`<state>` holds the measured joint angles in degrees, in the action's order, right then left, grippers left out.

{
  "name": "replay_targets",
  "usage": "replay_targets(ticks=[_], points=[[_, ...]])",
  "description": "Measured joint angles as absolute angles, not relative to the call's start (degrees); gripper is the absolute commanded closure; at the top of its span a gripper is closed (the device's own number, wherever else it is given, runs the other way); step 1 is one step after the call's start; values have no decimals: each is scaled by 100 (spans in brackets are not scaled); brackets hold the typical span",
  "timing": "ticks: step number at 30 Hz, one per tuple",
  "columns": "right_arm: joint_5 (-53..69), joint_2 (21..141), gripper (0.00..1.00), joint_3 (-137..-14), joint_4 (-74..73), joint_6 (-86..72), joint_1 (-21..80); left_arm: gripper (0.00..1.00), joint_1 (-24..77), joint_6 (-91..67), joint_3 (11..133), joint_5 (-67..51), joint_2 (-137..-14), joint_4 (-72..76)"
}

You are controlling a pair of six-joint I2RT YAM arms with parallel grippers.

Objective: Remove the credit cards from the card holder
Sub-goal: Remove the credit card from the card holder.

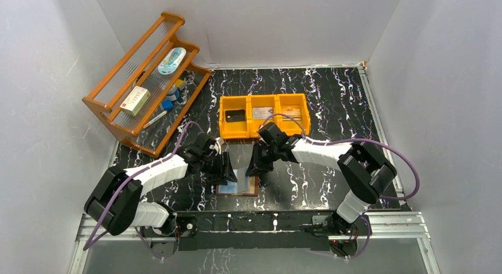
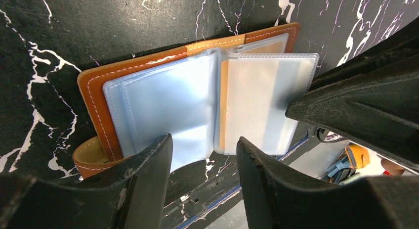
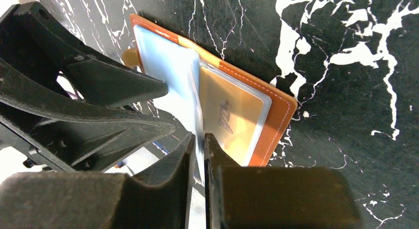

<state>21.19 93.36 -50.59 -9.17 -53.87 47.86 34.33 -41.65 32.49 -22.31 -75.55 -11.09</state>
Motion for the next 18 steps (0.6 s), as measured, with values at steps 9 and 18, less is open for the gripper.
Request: replay_targets(ticks=[9,18], points=[[1997,9282,63,-5277,-1118,-5295,4880,50,3446,-4204,3251,-2110,-7500,-1153],[2724,9515,60,-5577,-445,-5301,5050,53,3463,-4364,3251,-1260,-6921,-1708]])
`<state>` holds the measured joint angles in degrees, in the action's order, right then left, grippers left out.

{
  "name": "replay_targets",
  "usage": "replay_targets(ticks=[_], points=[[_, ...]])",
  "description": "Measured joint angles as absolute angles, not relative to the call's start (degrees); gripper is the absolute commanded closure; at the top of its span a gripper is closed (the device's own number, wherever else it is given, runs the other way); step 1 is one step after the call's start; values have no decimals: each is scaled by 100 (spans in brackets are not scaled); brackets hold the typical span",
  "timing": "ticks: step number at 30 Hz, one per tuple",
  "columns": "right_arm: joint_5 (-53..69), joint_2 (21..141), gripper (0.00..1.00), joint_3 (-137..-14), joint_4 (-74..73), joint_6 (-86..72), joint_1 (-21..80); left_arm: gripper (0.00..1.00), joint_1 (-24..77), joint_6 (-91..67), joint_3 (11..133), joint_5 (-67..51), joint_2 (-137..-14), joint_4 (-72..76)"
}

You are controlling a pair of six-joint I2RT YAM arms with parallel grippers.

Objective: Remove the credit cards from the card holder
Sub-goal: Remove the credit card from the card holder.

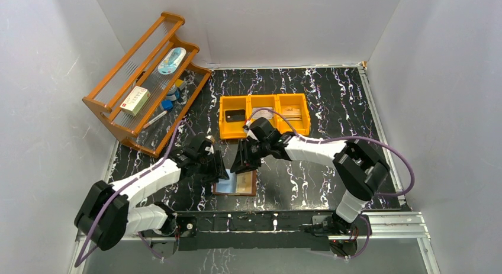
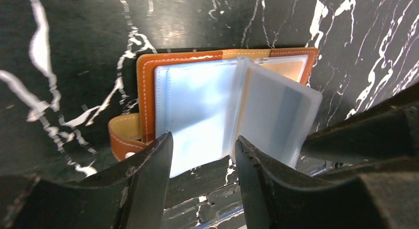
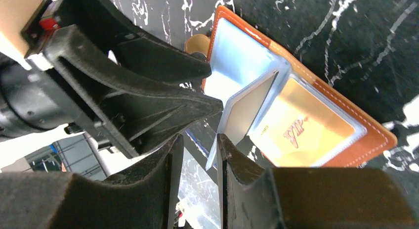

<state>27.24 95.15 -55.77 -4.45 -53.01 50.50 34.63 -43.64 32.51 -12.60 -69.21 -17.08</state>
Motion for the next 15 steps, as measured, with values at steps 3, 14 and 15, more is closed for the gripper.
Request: replay_targets(ticks=[3,14,15], points=[[2823,9782,60,-5743,-296,-5299,5085,52,3463,-4506,3251,-823,-6525,-2036],[3074,10357,53,-5955,-292,-5183,5092,51,3463,-4978,3273,222,-5645,-2921],[3129,10420,52,-6034,-285,-5162,5103,51,3463,-4995,3284,259,-5636,-2943]])
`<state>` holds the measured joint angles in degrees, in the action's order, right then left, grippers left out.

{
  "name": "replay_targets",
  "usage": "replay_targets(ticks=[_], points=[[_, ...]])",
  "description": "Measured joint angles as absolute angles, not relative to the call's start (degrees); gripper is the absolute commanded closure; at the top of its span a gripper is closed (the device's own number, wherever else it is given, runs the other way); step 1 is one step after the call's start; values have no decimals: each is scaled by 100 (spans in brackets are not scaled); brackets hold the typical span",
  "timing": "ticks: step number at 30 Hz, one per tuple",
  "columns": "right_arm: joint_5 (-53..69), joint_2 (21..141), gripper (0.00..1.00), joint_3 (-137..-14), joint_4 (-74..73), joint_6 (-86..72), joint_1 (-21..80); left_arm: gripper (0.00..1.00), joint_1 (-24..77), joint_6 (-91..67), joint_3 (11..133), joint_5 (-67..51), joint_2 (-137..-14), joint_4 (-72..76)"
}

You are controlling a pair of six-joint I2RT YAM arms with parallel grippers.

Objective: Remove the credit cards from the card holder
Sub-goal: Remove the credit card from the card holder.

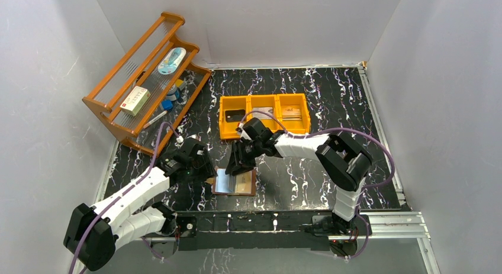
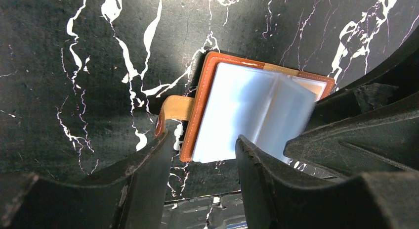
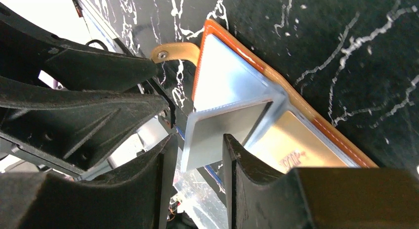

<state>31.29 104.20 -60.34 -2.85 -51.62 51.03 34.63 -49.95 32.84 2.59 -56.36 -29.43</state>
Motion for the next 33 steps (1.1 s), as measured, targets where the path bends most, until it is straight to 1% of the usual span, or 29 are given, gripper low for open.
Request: replay_targets(ticks=[3,10,12,17,21,24,29,33], points=[[3173,10549,49,-6252,-309,-5078,5131,51,3463,-5002,3347,316,-5638,-3022],[2945,10560,50,-6593,-711,-4823,5172,49,3463,-4998,3450,399,-5640,-3037],[2799,10560,51,-6573,-821,-4805,5179,49,3463,-4989,3457,401,-5638,-3035],[2563,10503,63,-6278,-843,-4849,5177,49,3463,-4812,3450,82,-5645,-2696],[2593,10506,65,-5872,-615,-5052,5177,50,3463,-4604,3422,-534,-5804,-2093],[2646,10551,65,-5795,-473,-5142,5177,51,3463,-4512,3422,-825,-6093,-1855],[2762,10663,68,-5739,-97,-5282,5164,54,3463,-4473,3409,-978,-6635,-1846],[2825,10702,71,-5577,97,-5437,5127,56,3463,-4453,3284,-998,-6783,-1859]])
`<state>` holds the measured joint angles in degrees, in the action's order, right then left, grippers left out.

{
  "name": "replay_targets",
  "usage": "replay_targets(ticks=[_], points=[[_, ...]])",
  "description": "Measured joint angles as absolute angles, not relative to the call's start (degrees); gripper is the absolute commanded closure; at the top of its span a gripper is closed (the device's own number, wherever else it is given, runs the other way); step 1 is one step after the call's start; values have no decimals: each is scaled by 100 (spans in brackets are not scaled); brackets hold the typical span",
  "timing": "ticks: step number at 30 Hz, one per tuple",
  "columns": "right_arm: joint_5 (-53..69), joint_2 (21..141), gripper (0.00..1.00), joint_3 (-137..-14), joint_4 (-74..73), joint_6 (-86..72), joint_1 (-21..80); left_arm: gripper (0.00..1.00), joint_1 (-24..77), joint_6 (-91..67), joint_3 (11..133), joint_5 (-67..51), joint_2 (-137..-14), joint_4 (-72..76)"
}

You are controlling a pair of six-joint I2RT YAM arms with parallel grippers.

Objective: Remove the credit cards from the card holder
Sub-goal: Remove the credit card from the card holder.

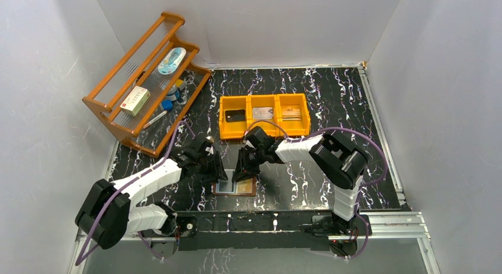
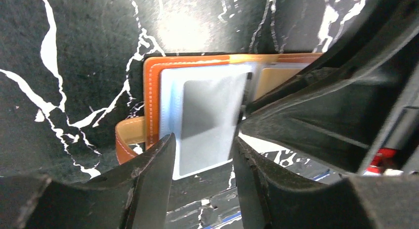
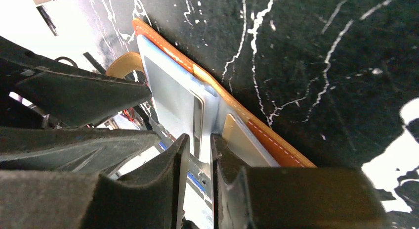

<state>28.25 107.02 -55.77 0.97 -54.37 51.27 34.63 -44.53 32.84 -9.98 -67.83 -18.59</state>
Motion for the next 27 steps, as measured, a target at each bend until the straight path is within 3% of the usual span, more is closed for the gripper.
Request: replay_targets(ticks=[9,14,19,23,27], points=[[2995,10766,83,-5437,381,-5693,5026,79,3461,-4410,3035,-1258,-6886,-1754],[3105,10820,87,-5411,523,-5725,4965,82,3459,-4394,2971,-1404,-6897,-1632],[3162,10820,84,-5376,622,-5704,4958,86,3457,-4392,2961,-1424,-6904,-1625],[3173,10820,99,-5376,617,-5621,4954,93,3452,-4392,2961,-1437,-6936,-1625],[3105,10781,100,-5378,478,-5415,4947,97,3426,-4399,2963,-1444,-6967,-1629]])
